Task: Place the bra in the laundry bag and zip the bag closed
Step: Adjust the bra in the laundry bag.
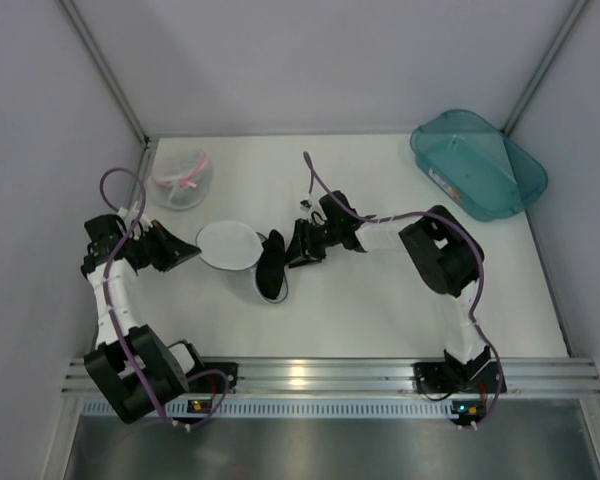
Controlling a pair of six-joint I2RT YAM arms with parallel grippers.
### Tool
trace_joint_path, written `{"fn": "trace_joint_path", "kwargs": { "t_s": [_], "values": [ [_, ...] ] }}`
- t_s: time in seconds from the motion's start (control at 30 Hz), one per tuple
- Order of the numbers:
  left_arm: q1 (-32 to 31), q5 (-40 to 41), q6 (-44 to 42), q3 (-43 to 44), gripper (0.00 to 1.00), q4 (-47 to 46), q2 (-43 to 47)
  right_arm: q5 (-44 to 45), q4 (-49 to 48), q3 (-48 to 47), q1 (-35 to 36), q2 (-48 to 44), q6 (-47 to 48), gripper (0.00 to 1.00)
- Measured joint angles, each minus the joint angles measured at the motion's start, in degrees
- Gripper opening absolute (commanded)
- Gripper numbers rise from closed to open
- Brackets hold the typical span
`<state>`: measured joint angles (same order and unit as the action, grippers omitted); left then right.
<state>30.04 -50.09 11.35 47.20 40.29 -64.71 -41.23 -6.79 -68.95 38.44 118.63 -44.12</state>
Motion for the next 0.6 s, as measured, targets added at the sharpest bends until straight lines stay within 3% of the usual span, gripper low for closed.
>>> {"fn": "trace_joint_path", "kwargs": {
  "t_s": [0.33,0.6],
  "values": [
    [0.04,-0.09,-0.61,0.39,0.0,0.26,-1.46,-2.14,-5.27,0.0,0.83,2.95,-3.87,0.32],
    [0.09,-0.46,-0.85,0.42,0.0,0.33,-1.46,-3.87,-6.25,4.98,-0.31,1.62,-4.13,0.38]
  ]
}}
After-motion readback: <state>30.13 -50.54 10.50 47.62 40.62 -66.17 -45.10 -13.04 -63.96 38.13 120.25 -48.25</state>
